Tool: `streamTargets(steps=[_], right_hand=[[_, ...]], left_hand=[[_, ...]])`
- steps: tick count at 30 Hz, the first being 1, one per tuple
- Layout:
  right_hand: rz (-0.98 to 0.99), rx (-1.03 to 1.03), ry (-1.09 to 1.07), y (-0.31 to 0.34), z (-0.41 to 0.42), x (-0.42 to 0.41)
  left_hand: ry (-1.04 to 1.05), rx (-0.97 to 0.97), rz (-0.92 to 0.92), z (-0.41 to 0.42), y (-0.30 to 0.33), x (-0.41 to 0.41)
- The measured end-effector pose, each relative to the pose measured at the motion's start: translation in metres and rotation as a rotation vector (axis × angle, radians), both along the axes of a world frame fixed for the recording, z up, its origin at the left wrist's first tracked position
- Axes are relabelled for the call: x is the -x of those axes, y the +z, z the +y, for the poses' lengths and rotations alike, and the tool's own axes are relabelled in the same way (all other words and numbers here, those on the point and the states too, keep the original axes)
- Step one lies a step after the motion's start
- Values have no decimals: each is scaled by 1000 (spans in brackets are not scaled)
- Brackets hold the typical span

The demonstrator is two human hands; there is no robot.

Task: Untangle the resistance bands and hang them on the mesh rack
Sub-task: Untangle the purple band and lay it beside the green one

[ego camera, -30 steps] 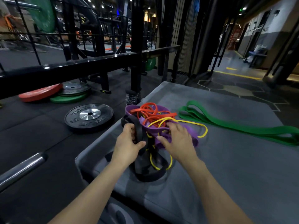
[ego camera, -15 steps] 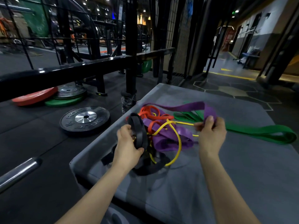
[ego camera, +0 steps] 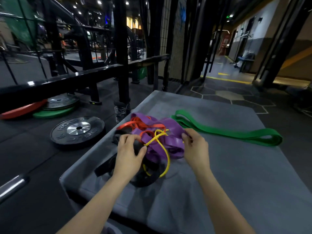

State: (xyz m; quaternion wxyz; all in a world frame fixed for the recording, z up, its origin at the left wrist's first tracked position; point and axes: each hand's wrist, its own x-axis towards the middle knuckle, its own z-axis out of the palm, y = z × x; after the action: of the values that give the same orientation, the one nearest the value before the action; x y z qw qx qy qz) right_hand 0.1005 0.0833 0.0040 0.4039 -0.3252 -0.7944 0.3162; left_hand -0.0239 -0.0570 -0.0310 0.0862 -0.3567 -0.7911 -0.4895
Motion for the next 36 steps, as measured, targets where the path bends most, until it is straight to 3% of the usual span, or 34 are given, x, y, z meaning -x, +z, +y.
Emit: streamTargets(steps=[8,11,13,18,21,25,30,33,36], right_hand=[[62,-190,245,65,8,8],[94,-232,272,88,16,6],[155,-233,242,100,27,2],[576,34,205,121,43,0],[755,172,169,127,49,1],[532,210,175,114,46,11],[276,109,247,94,25,40],[203,77,420,100,0,53],[224,104,387,107,-6,58]], left_hand=[[-123,-141,182,52,81,2],[-308,5,234,70,112,22],[-459,137,143,73,124,32],[-473,323,149,63,129,54],[-409,319,87,57,133,70],[-399,-14,-176,55,166,66],[-455,-357,-513,57,213,37],[-453,-362,-539,61,222,22],[-493,-373,-617,62,231,6]])
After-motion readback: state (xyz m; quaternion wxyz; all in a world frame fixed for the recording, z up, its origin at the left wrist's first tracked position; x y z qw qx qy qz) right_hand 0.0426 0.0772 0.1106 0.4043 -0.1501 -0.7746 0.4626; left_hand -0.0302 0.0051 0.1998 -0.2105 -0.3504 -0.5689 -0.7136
